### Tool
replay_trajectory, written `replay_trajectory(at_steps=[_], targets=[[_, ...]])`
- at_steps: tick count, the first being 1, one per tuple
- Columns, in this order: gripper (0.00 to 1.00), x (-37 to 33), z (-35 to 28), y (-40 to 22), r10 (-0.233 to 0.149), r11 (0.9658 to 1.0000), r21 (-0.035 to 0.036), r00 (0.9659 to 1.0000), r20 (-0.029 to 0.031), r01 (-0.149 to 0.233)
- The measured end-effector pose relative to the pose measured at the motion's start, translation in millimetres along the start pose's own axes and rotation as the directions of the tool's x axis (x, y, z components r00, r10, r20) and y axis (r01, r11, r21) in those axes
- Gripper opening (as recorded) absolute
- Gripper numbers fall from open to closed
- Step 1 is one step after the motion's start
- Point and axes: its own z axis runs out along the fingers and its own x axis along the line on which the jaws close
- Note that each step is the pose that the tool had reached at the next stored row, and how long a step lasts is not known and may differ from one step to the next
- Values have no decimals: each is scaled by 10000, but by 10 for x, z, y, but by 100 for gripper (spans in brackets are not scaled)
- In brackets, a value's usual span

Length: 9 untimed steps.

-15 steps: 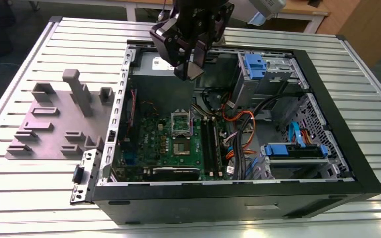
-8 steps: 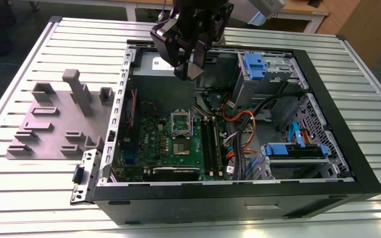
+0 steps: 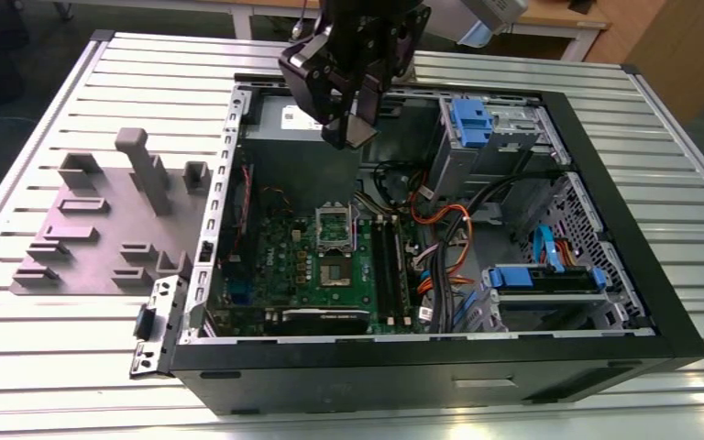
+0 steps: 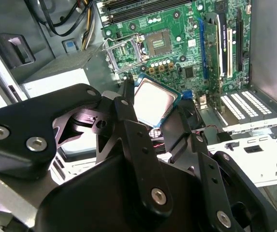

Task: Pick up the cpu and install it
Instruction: 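Place the cpu into insertion slot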

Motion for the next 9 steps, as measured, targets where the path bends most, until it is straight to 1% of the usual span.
replay_trajectory(at_steps=[9], targets=[[47, 0, 0, 0, -169, 9999, -1, 9999, -4, 169]])
